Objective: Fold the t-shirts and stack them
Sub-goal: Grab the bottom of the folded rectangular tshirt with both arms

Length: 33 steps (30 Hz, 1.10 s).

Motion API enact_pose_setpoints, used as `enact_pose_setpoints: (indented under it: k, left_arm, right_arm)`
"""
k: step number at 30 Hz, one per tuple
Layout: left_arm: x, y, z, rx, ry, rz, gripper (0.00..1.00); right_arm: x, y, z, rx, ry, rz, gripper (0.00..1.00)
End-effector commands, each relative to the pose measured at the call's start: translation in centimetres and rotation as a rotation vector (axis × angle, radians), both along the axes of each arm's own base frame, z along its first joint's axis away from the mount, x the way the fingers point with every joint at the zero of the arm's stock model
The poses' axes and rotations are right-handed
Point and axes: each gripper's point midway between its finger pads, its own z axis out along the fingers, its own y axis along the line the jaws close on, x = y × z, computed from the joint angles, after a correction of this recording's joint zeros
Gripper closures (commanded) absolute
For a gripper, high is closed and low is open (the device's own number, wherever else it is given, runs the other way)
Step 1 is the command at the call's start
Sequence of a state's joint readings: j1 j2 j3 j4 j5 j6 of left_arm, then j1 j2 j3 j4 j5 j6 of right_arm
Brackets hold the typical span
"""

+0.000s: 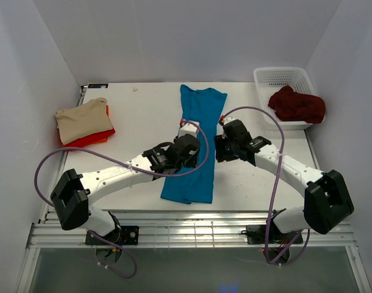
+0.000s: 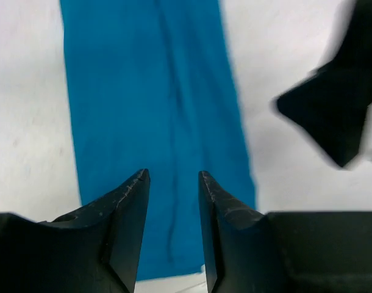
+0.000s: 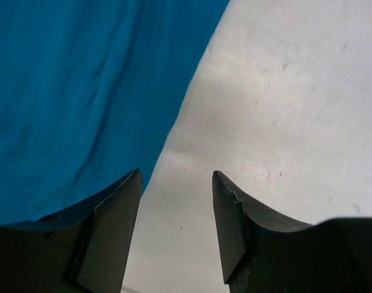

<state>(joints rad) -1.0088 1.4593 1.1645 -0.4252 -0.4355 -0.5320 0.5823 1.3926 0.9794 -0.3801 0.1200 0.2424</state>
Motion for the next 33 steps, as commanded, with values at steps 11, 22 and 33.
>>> enact_pose_setpoints:
  k: [11,22,33]
  left_arm:
    - [-6.3,9.6,-10.2,0.264,0.266,0.130,0.51]
    - [-9.1,11.3,-13.5,0.285,0.380,0.127,0.51]
    - [-11.5,12.1,-15.4,0.270,0.478,0.123,0.51]
  right_arm:
    - [-9.4,0.9,-3.6,0.048,0.203,-0.052,0.43]
    - [-13.6,1.2,-6.5,0.025,0.311,-0.004,0.44]
    - [-14.6,2.4,-7.6,0.008,0.353,0.047,0.45]
